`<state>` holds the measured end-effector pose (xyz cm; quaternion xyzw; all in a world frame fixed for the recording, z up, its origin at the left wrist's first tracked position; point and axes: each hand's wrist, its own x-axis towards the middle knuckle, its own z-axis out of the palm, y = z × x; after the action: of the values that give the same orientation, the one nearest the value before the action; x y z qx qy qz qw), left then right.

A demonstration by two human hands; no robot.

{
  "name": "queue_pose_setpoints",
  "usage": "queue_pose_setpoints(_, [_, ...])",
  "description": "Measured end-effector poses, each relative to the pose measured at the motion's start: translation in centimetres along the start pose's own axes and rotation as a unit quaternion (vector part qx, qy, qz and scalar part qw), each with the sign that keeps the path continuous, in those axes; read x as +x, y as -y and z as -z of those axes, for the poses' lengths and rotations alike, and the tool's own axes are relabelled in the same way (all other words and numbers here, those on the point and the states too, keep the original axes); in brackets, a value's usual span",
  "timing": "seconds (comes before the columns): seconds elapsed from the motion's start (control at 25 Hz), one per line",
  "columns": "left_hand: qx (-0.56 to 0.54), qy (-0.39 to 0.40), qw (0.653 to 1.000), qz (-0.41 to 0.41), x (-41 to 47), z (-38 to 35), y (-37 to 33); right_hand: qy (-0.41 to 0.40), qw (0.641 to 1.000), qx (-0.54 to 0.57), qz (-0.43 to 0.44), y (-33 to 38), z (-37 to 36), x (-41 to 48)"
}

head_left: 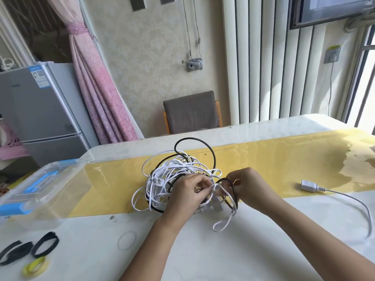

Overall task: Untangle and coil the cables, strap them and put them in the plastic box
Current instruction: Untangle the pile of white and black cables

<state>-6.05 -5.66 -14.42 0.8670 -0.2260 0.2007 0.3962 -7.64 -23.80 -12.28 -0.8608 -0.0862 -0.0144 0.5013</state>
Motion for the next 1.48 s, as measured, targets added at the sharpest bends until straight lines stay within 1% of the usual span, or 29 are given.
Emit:
queue_pose_setpoints(0.04, [-0.024,0.012,0.999,0.026,0.0,0.2,-0.2,-0.014,0.999,0.026,-0.018,0.3,-0.1,0.0])
queue_pose_setpoints(0.12, [-0.068,0.046,0.994,0.073,0.2,0.4,-0.3,-0.022,0.999,0.009,-0.031,0.6,-0.2,0.0])
queue_pose_setpoints(0.2, [-0.111,0.075,0.985,0.111,0.4,0.6,-0.1,-0.001,0.999,-0.024,-0.028,1.2,0.1,0.0])
queue_pose_setpoints(0.28, [-0.125,0.081,0.982,0.115,0.2,0.7,0.1,0.039,0.996,-0.075,-0.011,1.3,0.3,0.0])
queue_pose_setpoints(0.32, [-0.113,0.076,0.985,0.107,0.1,0.6,0.1,0.047,0.992,-0.117,0.009,1.5,0.2,-0.1])
queue_pose_setpoints(0.4, [-0.050,0.056,0.994,0.084,-0.1,0.3,0.0,0.040,0.978,-0.195,0.058,1.8,-0.2,-0.4])
queue_pose_setpoints(0.48, [0.005,0.036,0.998,0.059,0.0,-0.1,-0.1,0.027,0.971,-0.220,0.091,1.8,-0.6,-0.6])
queue_pose_setpoints(0.6, [0.015,-0.003,1.000,0.026,0.0,-0.7,-0.4,0.003,0.983,-0.168,0.076,1.2,-1.1,-0.2])
queue_pose_setpoints(0.72, [-0.011,-0.046,0.998,0.036,0.1,-1.3,-1.3,0.016,0.992,-0.123,0.024,0.2,-1.6,0.7])
queue_pose_setpoints(0.76, [0.015,-0.045,0.998,0.050,0.3,-1.5,-1.7,0.031,0.994,-0.108,0.011,0.0,-1.8,0.9])
queue_pose_setpoints(0.8, [0.049,-0.027,0.996,0.068,0.8,-1.5,-1.9,0.046,0.995,-0.085,-0.001,-0.3,-2.0,1.2])
queue_pose_setpoints(0.84, [0.071,0.003,0.993,0.089,1.4,-1.2,-2.2,0.059,0.997,-0.055,-0.009,-0.4,-2.1,1.1])
queue_pose_setpoints(0.88, [0.068,0.038,0.990,0.114,2.1,-0.7,-2.1,0.070,0.997,-0.023,-0.017,-0.5,-2.2,1.0])
queue_pose_setpoints(0.92, [0.030,0.067,0.986,0.151,2.8,-0.3,-2.1,0.082,0.996,0.002,-0.025,-0.5,-2.3,0.8])
queue_pose_setpoints(0.96, [-0.042,0.087,0.975,0.199,3.6,0.2,-2.1,0.091,0.995,0.026,-0.030,-0.3,-2.3,0.7])
queue_pose_setpoints(1.0, [-0.130,0.088,0.958,0.242,4.3,0.6,-2.0,0.095,0.994,0.053,-0.027,-0.1,-2.1,0.7])
queue_pose_setpoints(1.04, [-0.214,0.067,0.936,0.273,5.1,0.8,-1.8,0.083,0.993,0.081,-0.020,0.1,-1.8,0.9])
queue_pose_setpoints(1.08, [-0.279,0.025,0.918,0.282,5.9,1.1,-1.5,0.049,0.993,0.104,-0.013,0.4,-1.2,1.1])
queue_pose_setpoints(1.16, [-0.364,-0.114,0.891,0.248,7.6,2.2,-1.6,-0.054,0.991,0.123,0.011,0.9,0.2,1.8])
queue_pose_setpoints(1.2, [-0.417,-0.177,0.863,0.224,8.5,3.1,-1.9,-0.104,0.987,0.121,0.033,1.0,0.9,2.1])
queue_pose_setpoints(1.24, [-0.469,-0.211,0.833,0.203,9.4,4.2,-2.5,-0.141,0.980,0.127,0.054,1.0,1.6,2.2])
queue_pose_setpoints(1.28, [-0.498,-0.206,0.823,0.178,10.2,5.0,-3.2,-0.168,0.973,0.140,0.068,0.8,2.2,2.2])
queue_pose_setpoints(1.32, [-0.482,-0.174,0.843,0.162,10.6,5.5,-3.9,-0.183,0.969,0.147,0.076,0.6,2.9,2.1])
queue_pose_setpoints(1.36, [-0.412,-0.118,0.888,0.164,10.7,5.7,-4.2,-0.187,0.969,0.142,0.076,0.4,3.6,2.0])
queue_pose_setpoints(1.4, [-0.306,-0.054,0.933,0.181,10.4,5.5,-3.9,-0.177,0.972,0.134,0.069,0.1,4.2,1.9])
queue_pose_setpoints(1.44, [-0.169,-0.005,0.965,0.200,10.0,5.2,-2.9,-0.153,0.977,0.137,0.058,-0.3,4.8,1.8])
queue_pose_setpoints(1.48, [-0.024,0.024,0.977,0.211,9.2,4.8,-1.7,-0.116,0.982,0.144,0.048,-0.6,5.2,1.7])
